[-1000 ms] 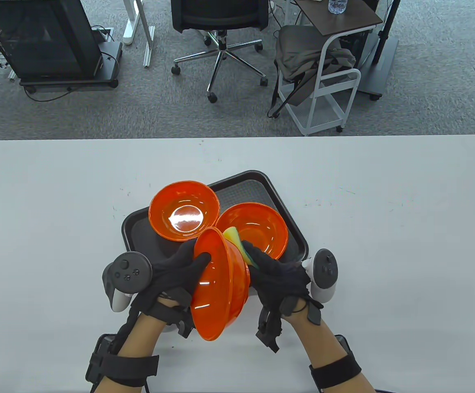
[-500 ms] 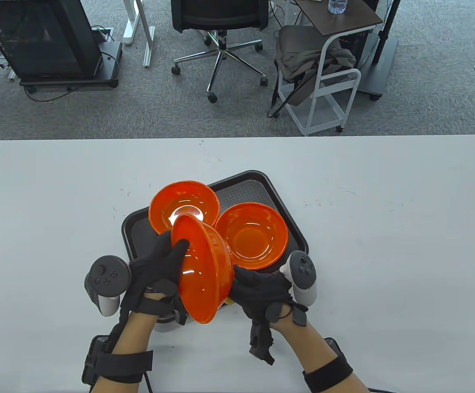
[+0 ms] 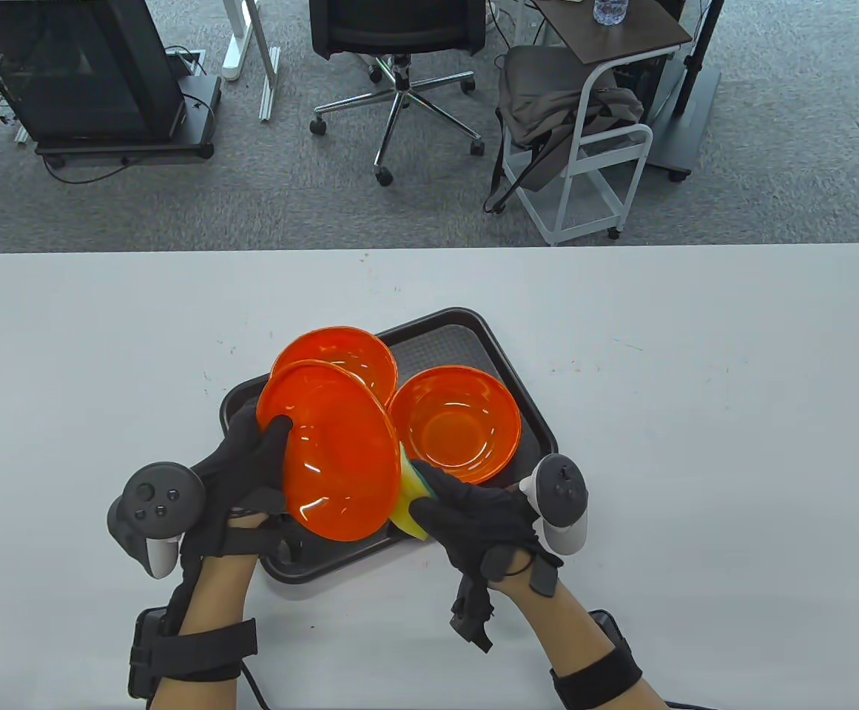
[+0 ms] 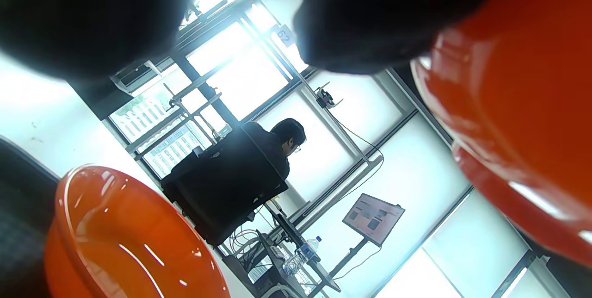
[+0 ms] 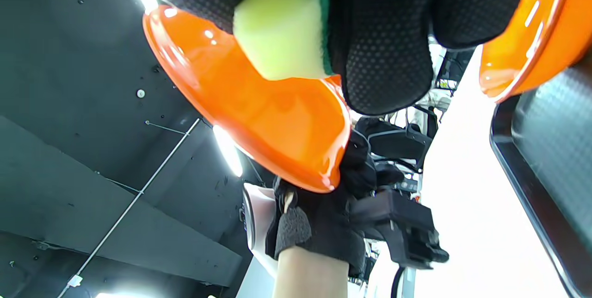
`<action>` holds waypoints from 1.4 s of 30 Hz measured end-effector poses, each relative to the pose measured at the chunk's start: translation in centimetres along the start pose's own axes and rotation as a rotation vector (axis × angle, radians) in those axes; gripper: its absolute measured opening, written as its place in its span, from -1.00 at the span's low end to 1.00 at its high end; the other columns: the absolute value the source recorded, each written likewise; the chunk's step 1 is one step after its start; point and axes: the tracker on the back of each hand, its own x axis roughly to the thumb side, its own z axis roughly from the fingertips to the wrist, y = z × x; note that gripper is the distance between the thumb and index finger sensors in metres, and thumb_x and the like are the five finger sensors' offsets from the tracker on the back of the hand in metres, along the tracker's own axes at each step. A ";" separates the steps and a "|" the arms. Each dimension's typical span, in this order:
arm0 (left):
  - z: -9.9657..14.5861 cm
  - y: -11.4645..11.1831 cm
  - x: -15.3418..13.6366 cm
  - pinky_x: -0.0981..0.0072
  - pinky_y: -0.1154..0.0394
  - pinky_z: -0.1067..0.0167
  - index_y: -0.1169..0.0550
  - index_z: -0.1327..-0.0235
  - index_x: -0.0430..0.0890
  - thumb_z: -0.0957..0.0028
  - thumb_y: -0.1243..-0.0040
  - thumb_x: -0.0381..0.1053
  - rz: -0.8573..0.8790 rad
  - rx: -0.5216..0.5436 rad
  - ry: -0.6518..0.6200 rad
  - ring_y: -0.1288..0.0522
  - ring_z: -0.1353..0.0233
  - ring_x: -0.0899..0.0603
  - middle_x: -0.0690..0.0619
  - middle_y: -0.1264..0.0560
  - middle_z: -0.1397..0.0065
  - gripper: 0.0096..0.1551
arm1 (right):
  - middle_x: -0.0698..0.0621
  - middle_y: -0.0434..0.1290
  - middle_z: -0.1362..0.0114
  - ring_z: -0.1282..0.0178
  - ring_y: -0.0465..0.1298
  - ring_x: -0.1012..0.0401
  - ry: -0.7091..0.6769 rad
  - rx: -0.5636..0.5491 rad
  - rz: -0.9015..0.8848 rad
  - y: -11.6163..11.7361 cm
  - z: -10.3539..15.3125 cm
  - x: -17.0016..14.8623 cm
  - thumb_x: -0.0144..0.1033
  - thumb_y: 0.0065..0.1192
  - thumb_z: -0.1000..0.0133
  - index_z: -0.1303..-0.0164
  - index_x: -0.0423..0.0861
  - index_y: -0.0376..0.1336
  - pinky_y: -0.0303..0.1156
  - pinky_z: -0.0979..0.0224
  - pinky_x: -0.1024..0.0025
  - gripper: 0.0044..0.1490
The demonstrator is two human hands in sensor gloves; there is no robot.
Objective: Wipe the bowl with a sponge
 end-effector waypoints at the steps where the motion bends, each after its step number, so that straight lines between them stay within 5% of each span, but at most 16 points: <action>1: 0.0 -0.2 -0.1 0.29 -0.71 0.60 -0.61 -0.07 -0.19 -0.07 -0.26 0.31 -0.001 -0.016 0.005 -0.59 0.81 0.16 0.15 -0.70 0.53 -0.37 | -0.45 0.43 -0.29 -0.09 0.64 -0.14 -0.008 -0.015 0.009 -0.2 0.0 0.1 -0.26 0.16 -0.24 -0.34 -0.44 0.02 0.41 -0.22 -0.26 -0.30; 14: -0.1 -2.7 1.2 0.29 -0.71 0.61 -0.62 -0.03 -0.18 -0.07 -0.25 0.30 0.104 -0.243 -0.074 -0.59 0.81 0.16 0.16 -0.70 0.53 -0.40 | -0.38 0.41 -0.37 -0.16 0.61 -0.12 -0.132 -0.217 0.015 -2.2 0.8 0.8 -0.24 0.16 -0.25 -0.43 -0.27 0.04 0.39 -0.25 -0.28 -0.34; 27: 0.8 -5.5 2.4 0.28 -0.71 0.61 -0.61 -0.03 -0.20 -0.08 -0.23 0.30 0.327 -0.358 -0.091 -0.59 0.81 0.15 0.16 -0.70 0.53 -0.39 | -0.33 0.38 -0.44 -0.22 0.59 -0.14 -0.128 -0.180 0.048 -1.5 0.6 0.8 -0.23 0.14 -0.24 -0.46 -0.19 0.03 0.37 -0.27 -0.29 -0.34; 42: 0.2 -3.2 0.6 0.29 -0.71 0.61 -0.61 -0.03 -0.20 -0.09 -0.23 0.30 0.311 -0.215 0.024 -0.59 0.81 0.16 0.17 -0.70 0.53 -0.39 | -0.37 0.39 -0.41 -0.19 0.60 -0.15 -0.049 -0.009 0.200 0.9 0.1 0.1 -0.25 0.17 -0.23 -0.43 -0.25 0.05 0.38 -0.26 -0.29 -0.34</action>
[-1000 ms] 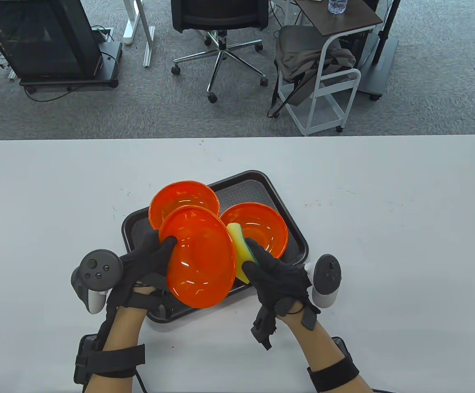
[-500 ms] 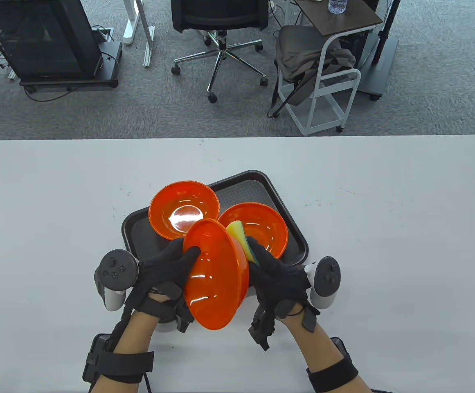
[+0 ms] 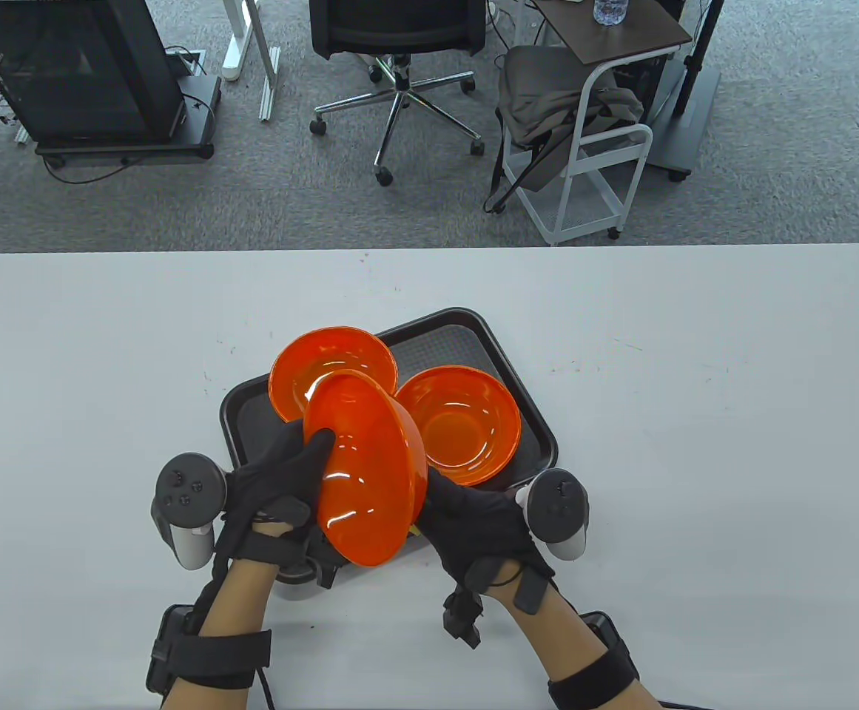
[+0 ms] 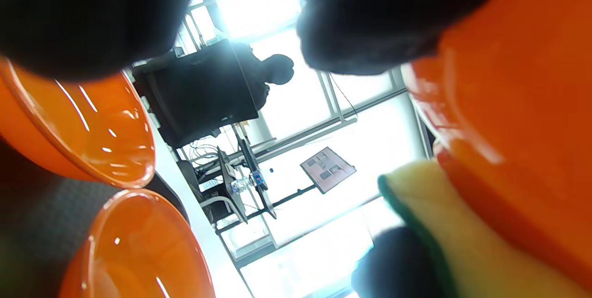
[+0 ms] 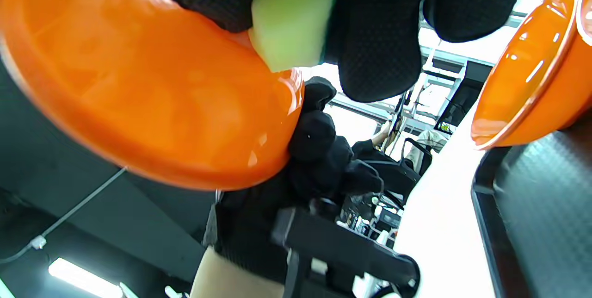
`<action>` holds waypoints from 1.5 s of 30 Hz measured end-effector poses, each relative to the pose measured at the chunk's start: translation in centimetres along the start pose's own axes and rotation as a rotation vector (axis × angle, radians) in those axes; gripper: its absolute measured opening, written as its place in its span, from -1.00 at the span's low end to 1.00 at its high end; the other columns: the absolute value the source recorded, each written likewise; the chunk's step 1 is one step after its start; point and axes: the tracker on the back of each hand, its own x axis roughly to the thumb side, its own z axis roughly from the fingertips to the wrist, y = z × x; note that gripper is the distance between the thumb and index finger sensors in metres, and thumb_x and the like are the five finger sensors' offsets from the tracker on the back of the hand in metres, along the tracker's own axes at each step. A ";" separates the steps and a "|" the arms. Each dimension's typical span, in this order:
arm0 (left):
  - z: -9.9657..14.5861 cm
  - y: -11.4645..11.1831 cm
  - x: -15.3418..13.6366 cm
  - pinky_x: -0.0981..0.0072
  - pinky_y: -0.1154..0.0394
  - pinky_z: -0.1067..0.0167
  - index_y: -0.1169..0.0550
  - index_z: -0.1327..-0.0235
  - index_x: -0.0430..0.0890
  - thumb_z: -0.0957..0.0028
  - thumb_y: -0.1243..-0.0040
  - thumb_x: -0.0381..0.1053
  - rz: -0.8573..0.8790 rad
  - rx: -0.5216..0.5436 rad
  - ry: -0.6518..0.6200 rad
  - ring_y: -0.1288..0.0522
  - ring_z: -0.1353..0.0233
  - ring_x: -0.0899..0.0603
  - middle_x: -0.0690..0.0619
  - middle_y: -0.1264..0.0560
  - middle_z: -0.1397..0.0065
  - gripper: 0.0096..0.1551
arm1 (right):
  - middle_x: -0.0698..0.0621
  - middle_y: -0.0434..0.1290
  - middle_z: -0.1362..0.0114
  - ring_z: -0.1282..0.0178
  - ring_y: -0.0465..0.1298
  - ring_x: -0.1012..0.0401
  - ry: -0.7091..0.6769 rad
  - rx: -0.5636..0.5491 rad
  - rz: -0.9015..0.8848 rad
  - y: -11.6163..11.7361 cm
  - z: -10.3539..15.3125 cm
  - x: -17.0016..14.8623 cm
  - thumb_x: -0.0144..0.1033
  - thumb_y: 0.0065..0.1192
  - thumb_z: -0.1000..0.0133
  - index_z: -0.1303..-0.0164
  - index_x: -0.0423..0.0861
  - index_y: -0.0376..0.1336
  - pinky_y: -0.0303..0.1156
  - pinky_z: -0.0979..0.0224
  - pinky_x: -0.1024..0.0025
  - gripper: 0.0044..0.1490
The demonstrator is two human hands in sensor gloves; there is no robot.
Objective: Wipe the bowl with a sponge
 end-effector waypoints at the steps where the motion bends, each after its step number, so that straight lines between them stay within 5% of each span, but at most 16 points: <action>1: -0.1 0.2 -0.2 0.29 -0.71 0.60 -0.61 -0.04 -0.19 -0.09 -0.23 0.30 0.003 -0.008 0.015 -0.59 0.81 0.16 0.17 -0.70 0.53 -0.39 | -0.37 0.40 -0.40 -0.19 0.60 -0.15 0.000 0.009 -0.010 0.1 0.0 0.0 -0.25 0.17 -0.23 -0.43 -0.25 0.05 0.38 -0.26 -0.29 -0.34; 9: -0.4 1.2 -1.5 0.29 -0.71 0.60 -0.60 -0.05 -0.20 -0.10 -0.23 0.30 0.050 -0.012 0.083 -0.59 0.80 0.16 0.17 -0.70 0.52 -0.39 | -0.36 0.41 -0.40 -0.18 0.61 -0.14 -0.037 -0.028 -0.157 -0.4 -0.1 0.2 -0.25 0.18 -0.23 -0.43 -0.23 0.06 0.38 -0.26 -0.29 -0.35; 20: -0.2 -1.3 0.0 0.30 -0.71 0.59 -0.59 -0.07 -0.20 -0.11 -0.21 0.29 0.041 -0.154 0.036 -0.59 0.80 0.17 0.17 -0.70 0.50 -0.39 | -0.35 0.41 -0.41 -0.18 0.61 -0.14 -0.042 -0.149 -0.152 -1.4 0.4 0.3 -0.25 0.17 -0.23 -0.44 -0.22 0.05 0.39 -0.25 -0.28 -0.35; 30: -0.1 -0.2 0.1 0.26 -0.71 0.53 -0.58 -0.14 -0.17 -0.12 -0.22 0.26 0.032 -0.010 -0.044 -0.60 0.77 0.14 0.15 -0.69 0.50 -0.42 | -0.39 0.43 -0.35 -0.13 0.62 -0.15 0.055 -0.076 -0.200 -1.0 0.3 -1.0 -0.26 0.17 -0.22 -0.39 -0.32 0.06 0.39 -0.24 -0.28 -0.34; 42: -0.4 3.2 -0.6 0.27 -0.71 0.55 -0.59 -0.12 -0.17 -0.10 -0.23 0.25 -0.385 0.122 0.009 -0.60 0.79 0.14 0.15 -0.70 0.51 -0.42 | -0.47 0.43 -0.27 -0.07 0.65 -0.15 0.124 -0.139 0.007 -1.4 0.7 -1.5 -0.25 0.18 -0.23 -0.32 -0.44 0.05 0.43 -0.19 -0.25 -0.31; 45: -0.4 3.3 -0.7 0.26 -0.71 0.54 -0.59 -0.11 -0.18 -0.09 -0.25 0.24 -0.359 0.111 0.010 -0.60 0.78 0.13 0.13 -0.70 0.52 -0.42 | -0.46 0.44 -0.27 -0.07 0.65 -0.15 0.121 -0.124 0.036 -1.4 0.7 -1.7 -0.25 0.18 -0.23 -0.32 -0.43 0.05 0.44 -0.19 -0.25 -0.31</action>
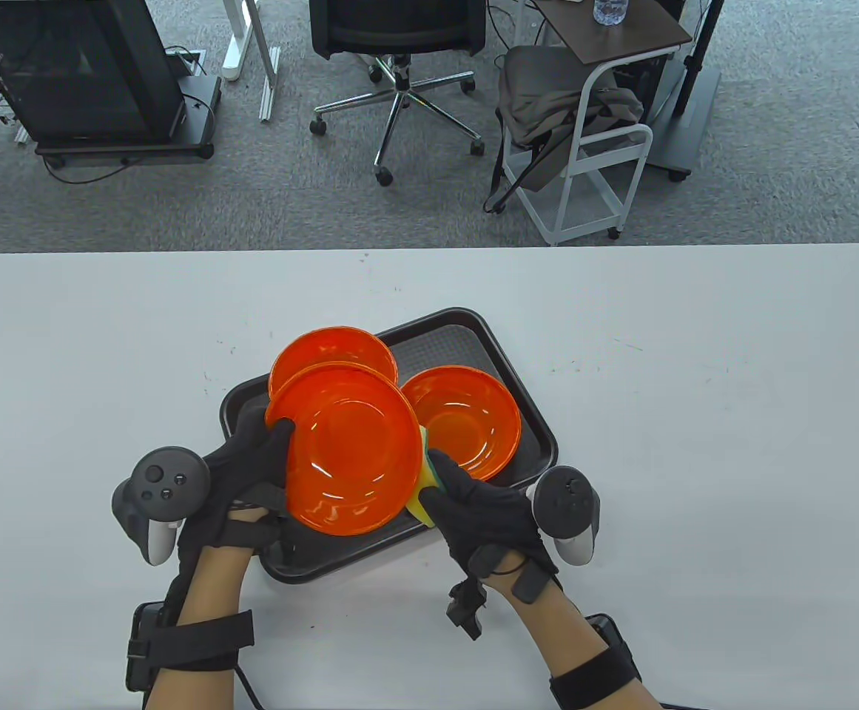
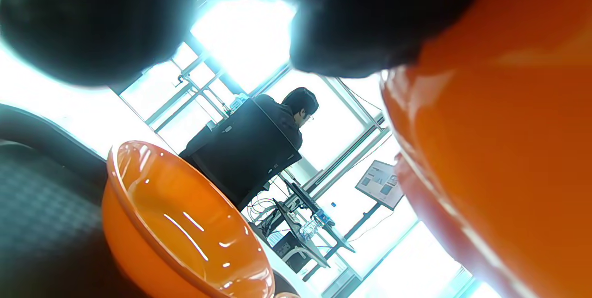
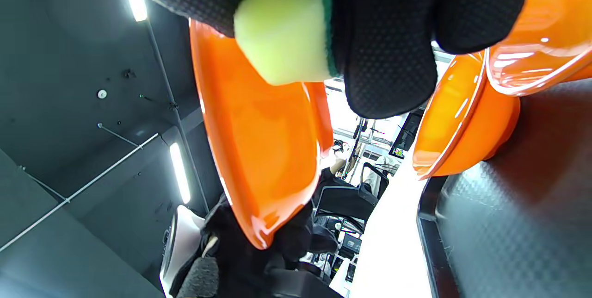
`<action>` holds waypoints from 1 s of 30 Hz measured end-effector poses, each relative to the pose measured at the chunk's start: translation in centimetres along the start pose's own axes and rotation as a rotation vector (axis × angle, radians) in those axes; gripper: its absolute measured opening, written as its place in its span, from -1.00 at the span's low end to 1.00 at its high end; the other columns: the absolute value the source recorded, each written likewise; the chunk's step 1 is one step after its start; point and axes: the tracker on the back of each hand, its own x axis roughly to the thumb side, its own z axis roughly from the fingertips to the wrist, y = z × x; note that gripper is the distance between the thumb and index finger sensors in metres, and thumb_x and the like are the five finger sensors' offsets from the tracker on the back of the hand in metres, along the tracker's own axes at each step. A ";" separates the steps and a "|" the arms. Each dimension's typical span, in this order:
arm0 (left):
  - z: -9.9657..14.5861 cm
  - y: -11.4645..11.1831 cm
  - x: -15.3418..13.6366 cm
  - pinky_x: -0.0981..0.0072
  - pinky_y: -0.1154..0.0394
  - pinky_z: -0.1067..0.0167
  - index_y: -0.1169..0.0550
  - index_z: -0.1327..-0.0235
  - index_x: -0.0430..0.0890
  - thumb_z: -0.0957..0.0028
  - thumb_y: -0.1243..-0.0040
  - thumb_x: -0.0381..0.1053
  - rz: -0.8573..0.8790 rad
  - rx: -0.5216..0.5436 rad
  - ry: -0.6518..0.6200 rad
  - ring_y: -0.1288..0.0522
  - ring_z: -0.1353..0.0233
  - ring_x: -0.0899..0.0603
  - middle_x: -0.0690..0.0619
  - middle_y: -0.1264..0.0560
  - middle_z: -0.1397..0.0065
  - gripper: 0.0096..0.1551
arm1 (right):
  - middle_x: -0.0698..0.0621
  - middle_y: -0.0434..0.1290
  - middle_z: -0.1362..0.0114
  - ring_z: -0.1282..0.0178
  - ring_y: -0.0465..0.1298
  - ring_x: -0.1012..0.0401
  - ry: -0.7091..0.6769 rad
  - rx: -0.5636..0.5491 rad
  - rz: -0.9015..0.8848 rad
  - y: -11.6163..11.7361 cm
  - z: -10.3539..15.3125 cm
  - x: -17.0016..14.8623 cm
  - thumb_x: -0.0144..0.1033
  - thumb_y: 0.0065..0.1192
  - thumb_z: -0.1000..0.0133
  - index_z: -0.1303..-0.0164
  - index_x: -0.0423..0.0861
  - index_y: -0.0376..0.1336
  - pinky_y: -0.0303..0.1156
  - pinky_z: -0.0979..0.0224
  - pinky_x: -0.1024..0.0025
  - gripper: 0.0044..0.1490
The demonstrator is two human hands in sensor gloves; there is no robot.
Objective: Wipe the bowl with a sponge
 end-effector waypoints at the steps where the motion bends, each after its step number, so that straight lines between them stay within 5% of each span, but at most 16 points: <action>1: -0.1 0.1 0.0 0.25 -0.71 0.54 -0.59 -0.11 -0.18 -0.09 -0.24 0.24 0.010 0.000 0.000 -0.60 0.78 0.13 0.13 -0.70 0.51 -0.42 | -0.46 0.44 -0.27 -0.06 0.65 -0.15 -0.005 -0.003 0.009 -0.1 0.0 -0.1 -0.25 0.18 -0.23 -0.33 -0.43 0.05 0.43 -0.19 -0.25 -0.31; 8: -0.1 2.4 -3.0 0.25 -0.71 0.52 -0.57 -0.17 -0.16 -0.11 -0.21 0.24 0.053 0.076 0.128 -0.60 0.77 0.12 0.09 -0.69 0.50 -0.41 | -0.43 0.44 -0.29 -0.07 0.65 -0.15 -0.024 -0.007 0.037 -0.6 -0.1 -0.2 -0.24 0.18 -0.23 -0.35 -0.39 0.05 0.43 -0.19 -0.25 -0.32; 23: 3.0 8.7 -11.9 0.19 -0.69 0.43 -0.48 -0.33 -0.15 -0.15 -0.17 0.20 0.150 0.442 0.583 -0.62 0.67 0.07 0.00 -0.67 0.39 -0.38 | -0.42 0.45 -0.30 -0.07 0.65 -0.15 -0.078 -0.033 0.077 -2.3 -0.1 0.3 -0.23 0.18 -0.23 -0.36 -0.37 0.06 0.43 -0.19 -0.25 -0.32; 30: 3.9 7.3 -14.8 0.15 -0.68 0.35 -0.34 -0.40 -0.22 -0.16 -0.11 0.15 0.211 0.417 0.759 -0.64 0.58 0.05 -0.06 -0.65 0.26 -0.32 | -0.43 0.45 -0.30 -0.07 0.65 -0.15 -0.081 -0.053 0.063 -2.8 -0.1 0.3 -0.23 0.18 -0.23 -0.36 -0.38 0.06 0.43 -0.19 -0.25 -0.32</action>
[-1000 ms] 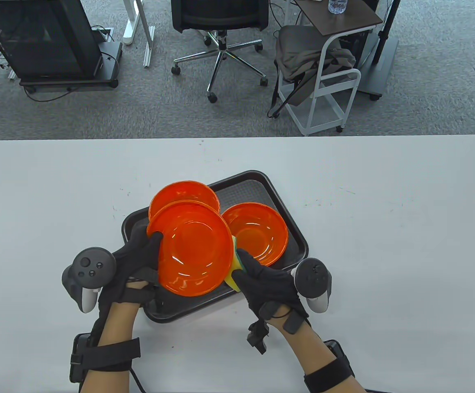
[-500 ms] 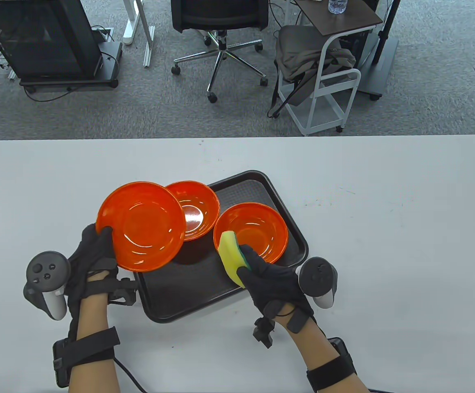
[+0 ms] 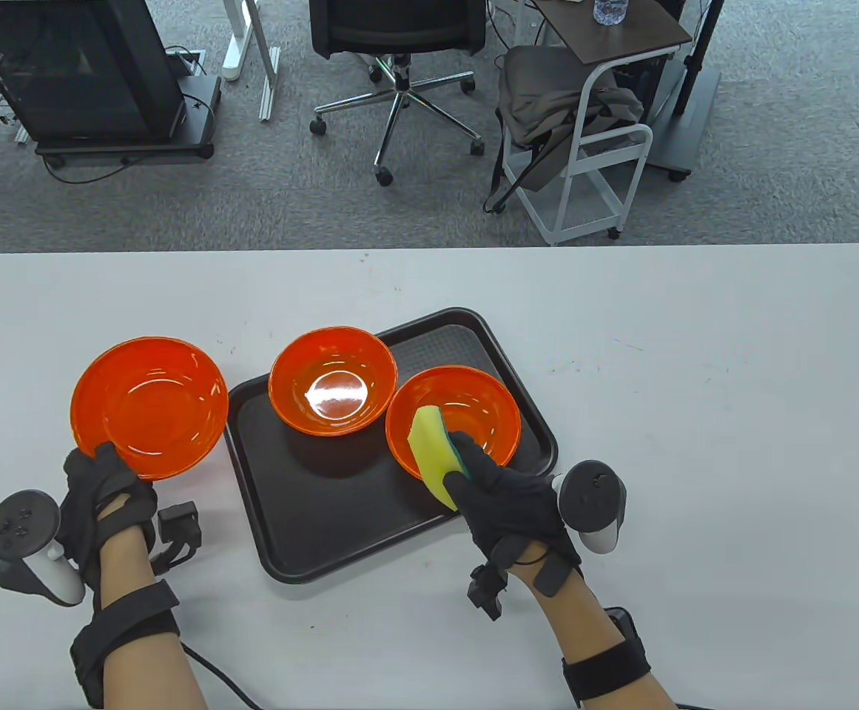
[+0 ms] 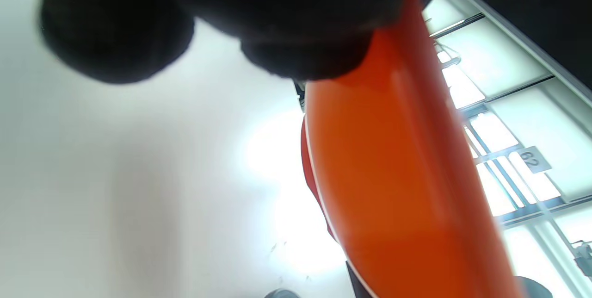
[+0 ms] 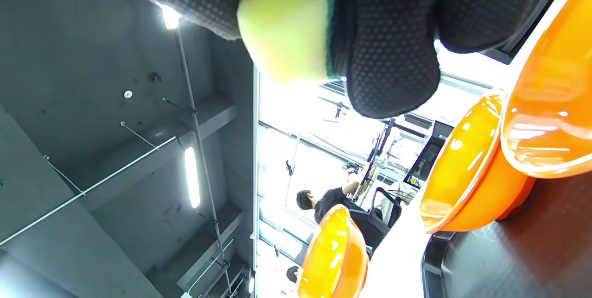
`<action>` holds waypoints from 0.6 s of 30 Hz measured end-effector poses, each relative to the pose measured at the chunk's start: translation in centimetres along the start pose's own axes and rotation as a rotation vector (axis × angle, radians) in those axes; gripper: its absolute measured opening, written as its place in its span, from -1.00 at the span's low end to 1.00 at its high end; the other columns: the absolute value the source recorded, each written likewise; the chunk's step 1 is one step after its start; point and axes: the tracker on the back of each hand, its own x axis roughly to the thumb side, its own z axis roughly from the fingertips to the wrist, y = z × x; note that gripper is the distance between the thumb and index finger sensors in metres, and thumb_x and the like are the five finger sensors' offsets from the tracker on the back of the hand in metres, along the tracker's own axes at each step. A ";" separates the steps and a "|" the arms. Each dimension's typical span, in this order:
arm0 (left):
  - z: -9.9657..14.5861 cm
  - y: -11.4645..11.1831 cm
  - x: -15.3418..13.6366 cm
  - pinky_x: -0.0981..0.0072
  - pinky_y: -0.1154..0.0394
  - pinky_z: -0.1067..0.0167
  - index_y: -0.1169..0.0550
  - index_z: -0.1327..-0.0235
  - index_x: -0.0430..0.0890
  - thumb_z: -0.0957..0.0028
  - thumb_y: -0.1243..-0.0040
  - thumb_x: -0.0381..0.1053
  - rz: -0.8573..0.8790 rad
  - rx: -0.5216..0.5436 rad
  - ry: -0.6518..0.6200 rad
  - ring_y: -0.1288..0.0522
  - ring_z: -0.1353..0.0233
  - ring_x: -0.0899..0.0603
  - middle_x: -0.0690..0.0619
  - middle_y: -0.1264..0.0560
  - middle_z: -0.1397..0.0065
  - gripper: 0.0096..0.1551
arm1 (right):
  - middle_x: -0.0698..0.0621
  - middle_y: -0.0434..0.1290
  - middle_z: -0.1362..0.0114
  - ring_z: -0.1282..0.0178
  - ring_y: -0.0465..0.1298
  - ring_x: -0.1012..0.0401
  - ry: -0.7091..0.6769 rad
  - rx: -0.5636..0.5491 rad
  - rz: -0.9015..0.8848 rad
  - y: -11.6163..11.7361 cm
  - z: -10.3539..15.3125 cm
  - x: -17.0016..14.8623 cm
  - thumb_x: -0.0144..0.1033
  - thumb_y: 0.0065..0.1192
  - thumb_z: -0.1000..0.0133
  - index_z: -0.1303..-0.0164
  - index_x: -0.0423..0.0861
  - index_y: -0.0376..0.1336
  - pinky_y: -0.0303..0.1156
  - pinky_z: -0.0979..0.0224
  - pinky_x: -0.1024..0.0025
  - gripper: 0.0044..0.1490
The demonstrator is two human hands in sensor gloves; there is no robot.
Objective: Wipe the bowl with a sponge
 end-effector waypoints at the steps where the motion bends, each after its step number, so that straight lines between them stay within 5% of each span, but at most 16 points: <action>1: -0.1 -0.2 -0.4 0.15 -0.68 0.35 -0.32 -0.41 -0.23 -0.16 -0.11 0.15 0.008 -0.007 0.021 -0.64 0.57 0.05 -0.07 -0.64 0.26 -0.31 | -0.43 0.44 -0.30 -0.07 0.65 -0.15 0.000 -0.001 -0.001 0.0 0.0 0.0 -0.23 0.18 -0.23 -0.36 -0.38 0.06 0.43 -0.19 -0.25 -0.32; 18: -0.5 -1.6 -4.0 0.15 -0.69 0.36 -0.25 -0.40 -0.30 -0.14 -0.10 0.12 -0.019 -0.029 0.190 -0.66 0.54 0.06 -0.11 -0.63 0.20 -0.26 | -0.42 0.44 -0.31 -0.08 0.64 -0.15 -0.029 0.046 0.001 0.3 -0.1 0.2 -0.23 0.18 -0.23 -0.37 -0.37 0.05 0.43 -0.20 -0.26 -0.32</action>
